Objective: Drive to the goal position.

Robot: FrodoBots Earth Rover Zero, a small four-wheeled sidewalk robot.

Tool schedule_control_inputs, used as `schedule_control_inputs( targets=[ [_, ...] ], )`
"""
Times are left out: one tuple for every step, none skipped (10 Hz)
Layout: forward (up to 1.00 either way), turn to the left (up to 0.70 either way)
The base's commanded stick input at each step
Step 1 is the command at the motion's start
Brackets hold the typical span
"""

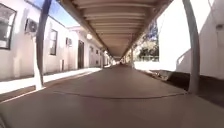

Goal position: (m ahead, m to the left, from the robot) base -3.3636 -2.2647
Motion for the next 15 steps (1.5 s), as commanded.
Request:
schedule_control_inputs(
  targets=[
    [0.70, 0.00],
    [0.70, 0.00],
    [0.70, 0.00],
    [0.70, 0.00],
    [0.70, 0.00],
    [0.70, 0.00],
    [0.70, 0.00],
    [0.70, 0.00],
    [0.70, 0.00],
    [0.70, 0.00],
    [0.70, 0.00],
    [0.70, -0.35],
    [0.70, -0.35],
    [0.70, -0.35],
    [0.70, -0.35]
  ],
)
